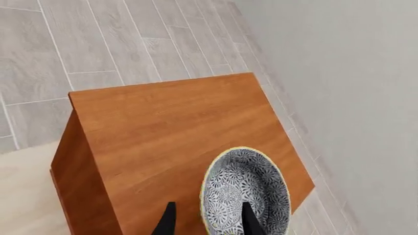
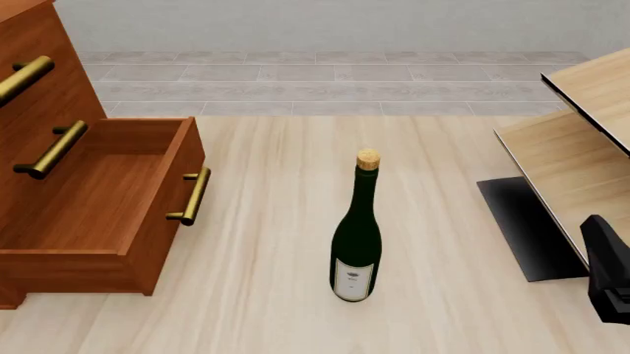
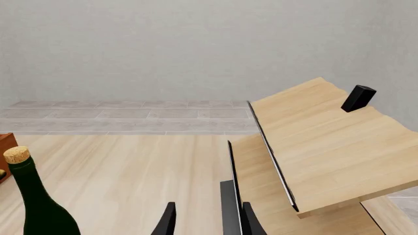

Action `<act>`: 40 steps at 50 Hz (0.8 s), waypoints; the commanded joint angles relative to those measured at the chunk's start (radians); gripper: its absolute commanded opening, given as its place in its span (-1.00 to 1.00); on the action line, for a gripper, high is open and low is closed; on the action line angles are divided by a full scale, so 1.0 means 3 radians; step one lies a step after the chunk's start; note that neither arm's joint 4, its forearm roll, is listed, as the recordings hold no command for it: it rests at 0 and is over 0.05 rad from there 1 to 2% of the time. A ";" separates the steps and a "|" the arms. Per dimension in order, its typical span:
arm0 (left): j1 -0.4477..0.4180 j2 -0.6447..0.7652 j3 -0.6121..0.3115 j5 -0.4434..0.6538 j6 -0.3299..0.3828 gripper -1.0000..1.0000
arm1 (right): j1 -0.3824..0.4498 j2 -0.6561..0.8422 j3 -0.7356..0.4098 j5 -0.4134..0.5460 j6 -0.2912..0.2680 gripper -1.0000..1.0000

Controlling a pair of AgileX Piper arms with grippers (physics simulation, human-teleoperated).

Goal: Put the bowl on top of the cabinet.

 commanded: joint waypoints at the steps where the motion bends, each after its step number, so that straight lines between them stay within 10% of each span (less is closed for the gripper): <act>1: -0.0014 -0.0072 -0.0079 -0.0019 0.0051 1.00 | 0.0000 0.0000 0.0000 0.0000 0.0000 1.00; 40: -0.0130 -0.0451 -0.0649 0.0343 -0.0034 1.00 | -0.0001 0.0000 0.0000 0.0000 0.0000 1.00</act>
